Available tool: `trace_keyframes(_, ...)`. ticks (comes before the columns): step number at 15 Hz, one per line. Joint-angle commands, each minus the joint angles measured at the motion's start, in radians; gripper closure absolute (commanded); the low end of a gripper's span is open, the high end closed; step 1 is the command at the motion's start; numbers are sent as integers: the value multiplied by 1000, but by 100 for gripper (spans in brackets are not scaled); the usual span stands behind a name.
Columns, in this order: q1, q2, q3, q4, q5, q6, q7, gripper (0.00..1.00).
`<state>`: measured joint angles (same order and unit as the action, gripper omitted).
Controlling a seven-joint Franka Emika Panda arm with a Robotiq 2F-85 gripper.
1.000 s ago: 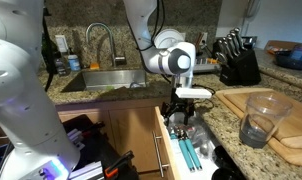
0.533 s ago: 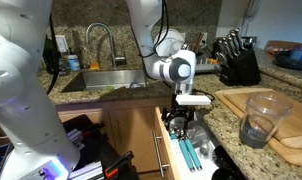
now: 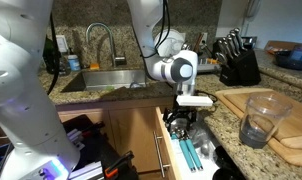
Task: Remove the can opener from the drawer
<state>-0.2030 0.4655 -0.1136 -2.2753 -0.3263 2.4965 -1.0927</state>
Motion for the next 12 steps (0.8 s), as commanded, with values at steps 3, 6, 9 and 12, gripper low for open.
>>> trace_keyframes(3, -8, 3, 2, 7, -5, -6, 14, 0)
trace_keyframes(6, -28, 23, 38, 9, 20, 34, -48, 0)
trace_keyframes(9, -27, 37, 48, 17, 27, 29, -85, 0)
trace_keyframes(12, -9, 7, 22, 10, 0, -3, -71, 0)
